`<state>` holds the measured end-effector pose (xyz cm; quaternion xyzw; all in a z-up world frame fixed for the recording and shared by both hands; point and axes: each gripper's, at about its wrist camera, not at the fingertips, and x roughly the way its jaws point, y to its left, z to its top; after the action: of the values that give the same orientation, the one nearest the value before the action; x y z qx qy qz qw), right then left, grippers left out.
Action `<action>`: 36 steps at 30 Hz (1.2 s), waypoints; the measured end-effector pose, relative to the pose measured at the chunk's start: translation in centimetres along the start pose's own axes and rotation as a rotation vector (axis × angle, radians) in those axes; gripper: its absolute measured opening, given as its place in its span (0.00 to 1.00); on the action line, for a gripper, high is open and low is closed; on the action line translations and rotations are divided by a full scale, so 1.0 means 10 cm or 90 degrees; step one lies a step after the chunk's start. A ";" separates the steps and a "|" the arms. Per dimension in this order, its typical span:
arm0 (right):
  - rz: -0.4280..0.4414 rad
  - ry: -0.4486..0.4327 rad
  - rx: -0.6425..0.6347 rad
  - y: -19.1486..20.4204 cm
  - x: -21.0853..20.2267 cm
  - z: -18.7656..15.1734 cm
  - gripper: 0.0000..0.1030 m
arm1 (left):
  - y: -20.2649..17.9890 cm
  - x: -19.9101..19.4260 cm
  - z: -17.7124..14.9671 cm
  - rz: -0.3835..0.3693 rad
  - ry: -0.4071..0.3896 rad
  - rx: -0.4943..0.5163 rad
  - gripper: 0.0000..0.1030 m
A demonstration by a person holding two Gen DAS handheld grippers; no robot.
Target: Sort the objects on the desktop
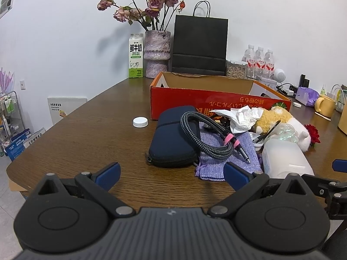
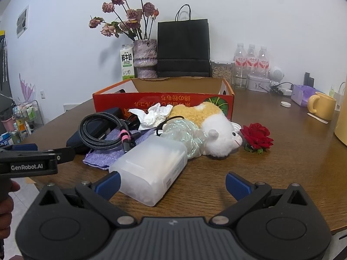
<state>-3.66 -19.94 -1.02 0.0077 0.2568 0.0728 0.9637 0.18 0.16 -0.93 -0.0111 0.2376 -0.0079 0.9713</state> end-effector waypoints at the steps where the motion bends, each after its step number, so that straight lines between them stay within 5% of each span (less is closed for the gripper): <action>1: 0.000 0.000 0.000 0.00 0.00 -0.01 1.00 | 0.00 0.00 0.00 0.000 0.000 0.000 1.00; 25: -0.015 0.072 -0.019 0.39 0.55 0.31 1.00 | 0.10 0.21 0.26 0.056 -0.010 0.004 1.00; 36: -0.039 0.072 -0.015 0.13 0.48 0.26 0.94 | -0.04 0.50 0.42 0.047 0.001 0.036 0.99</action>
<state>1.55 -17.86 -1.09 -0.0158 0.3097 0.0466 0.9496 6.58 -0.27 0.54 0.0247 0.2385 0.0210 0.9706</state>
